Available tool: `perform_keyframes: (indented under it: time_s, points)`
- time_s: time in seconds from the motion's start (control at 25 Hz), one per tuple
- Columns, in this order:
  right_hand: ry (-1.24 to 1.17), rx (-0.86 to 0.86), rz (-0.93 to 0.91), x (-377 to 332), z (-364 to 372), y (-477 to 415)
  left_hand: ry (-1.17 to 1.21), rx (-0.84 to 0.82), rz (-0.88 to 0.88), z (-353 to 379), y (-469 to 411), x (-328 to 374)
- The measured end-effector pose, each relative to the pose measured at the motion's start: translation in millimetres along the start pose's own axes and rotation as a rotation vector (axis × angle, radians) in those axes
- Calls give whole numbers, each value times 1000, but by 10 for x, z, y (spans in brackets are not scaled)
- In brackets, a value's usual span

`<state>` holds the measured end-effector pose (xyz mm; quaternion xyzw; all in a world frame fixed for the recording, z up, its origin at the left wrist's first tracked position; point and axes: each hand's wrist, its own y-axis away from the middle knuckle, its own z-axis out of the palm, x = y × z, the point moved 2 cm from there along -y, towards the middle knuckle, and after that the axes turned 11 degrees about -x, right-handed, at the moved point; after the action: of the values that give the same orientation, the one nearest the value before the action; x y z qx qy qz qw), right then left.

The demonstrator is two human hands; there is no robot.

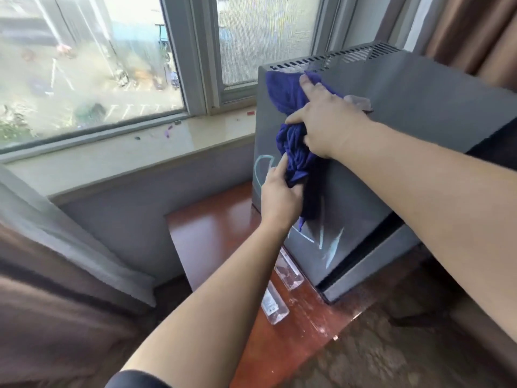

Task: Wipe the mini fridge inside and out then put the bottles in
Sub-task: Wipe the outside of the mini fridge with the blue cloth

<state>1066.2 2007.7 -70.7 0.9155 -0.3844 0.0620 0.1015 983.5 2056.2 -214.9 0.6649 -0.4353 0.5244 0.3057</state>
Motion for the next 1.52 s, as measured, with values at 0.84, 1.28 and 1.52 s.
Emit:
perform_keyframes:
  time_s: [0.84, 1.28, 1.52]
  points:
    - [432, 39, -22, 401, 653, 1828, 70, 90, -35, 1239, 1615, 111]
    - [588, -105, -40, -361, 751, -74, 47, 52, -154, 321, 75, -547]
    - [623, -221, -99, -716, 816, -1185, -66, -91, -207, -342, -767, -1011]
